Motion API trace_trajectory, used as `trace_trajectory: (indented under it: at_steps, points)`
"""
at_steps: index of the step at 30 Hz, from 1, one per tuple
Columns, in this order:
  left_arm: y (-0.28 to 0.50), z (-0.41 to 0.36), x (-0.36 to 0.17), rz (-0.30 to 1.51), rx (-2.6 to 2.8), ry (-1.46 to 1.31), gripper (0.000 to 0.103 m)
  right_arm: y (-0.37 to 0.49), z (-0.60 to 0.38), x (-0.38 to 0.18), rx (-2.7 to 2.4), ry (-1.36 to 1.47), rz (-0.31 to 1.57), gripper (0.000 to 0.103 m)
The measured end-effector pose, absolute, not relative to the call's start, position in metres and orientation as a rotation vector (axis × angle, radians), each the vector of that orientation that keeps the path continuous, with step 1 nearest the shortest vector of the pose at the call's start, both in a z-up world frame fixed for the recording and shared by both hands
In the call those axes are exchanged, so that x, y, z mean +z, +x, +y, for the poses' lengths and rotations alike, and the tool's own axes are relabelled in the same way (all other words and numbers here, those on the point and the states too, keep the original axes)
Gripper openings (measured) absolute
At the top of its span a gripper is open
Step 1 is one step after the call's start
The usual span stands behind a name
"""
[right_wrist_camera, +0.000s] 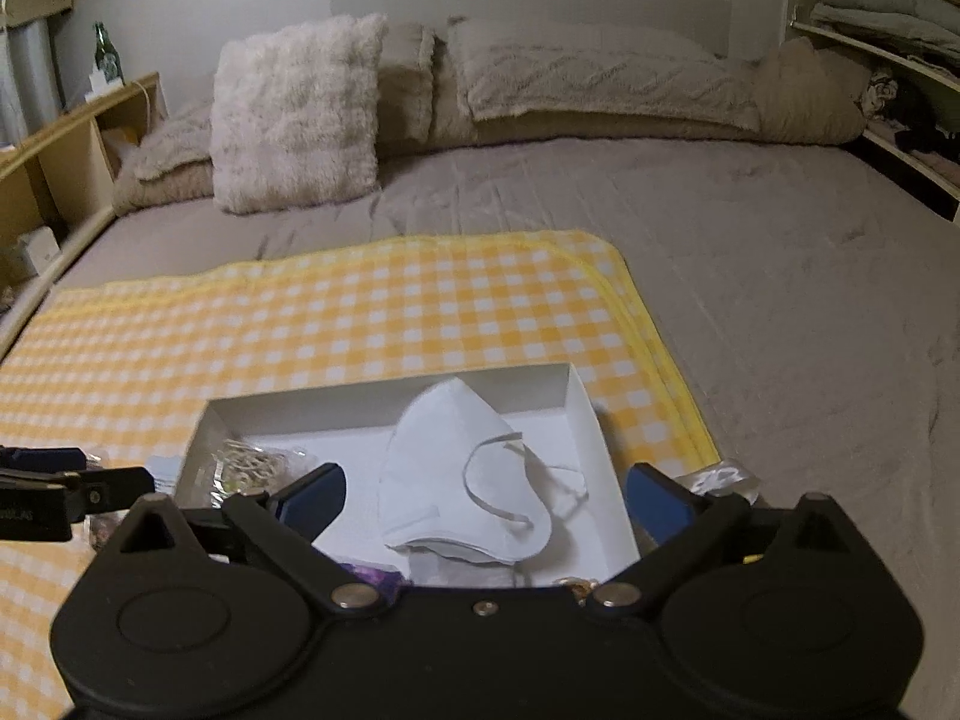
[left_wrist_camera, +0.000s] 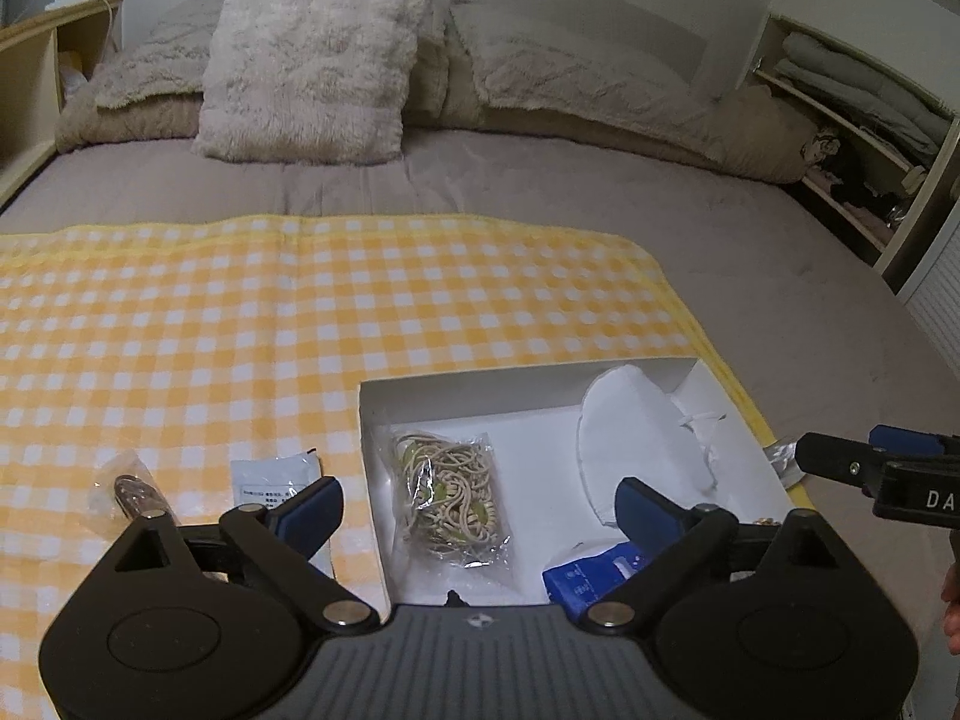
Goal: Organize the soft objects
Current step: 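Lift both open tools away from the tray toward the sheet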
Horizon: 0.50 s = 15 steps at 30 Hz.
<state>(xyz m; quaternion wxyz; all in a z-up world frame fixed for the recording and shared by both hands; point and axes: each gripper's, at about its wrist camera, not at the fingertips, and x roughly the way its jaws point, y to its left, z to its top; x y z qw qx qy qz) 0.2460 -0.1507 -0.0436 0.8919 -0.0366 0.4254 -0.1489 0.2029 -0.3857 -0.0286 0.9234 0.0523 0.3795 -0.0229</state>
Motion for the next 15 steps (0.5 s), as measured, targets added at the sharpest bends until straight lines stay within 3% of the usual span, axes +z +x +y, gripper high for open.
trace_trajectory:
  at_steps: [15]
  points:
    - [0.21, -0.146, -0.012, 0.776, -0.316, -0.075, 0.103, 0.165, -0.375, -0.002, -0.012, 0.096, 0.676, 0.103]
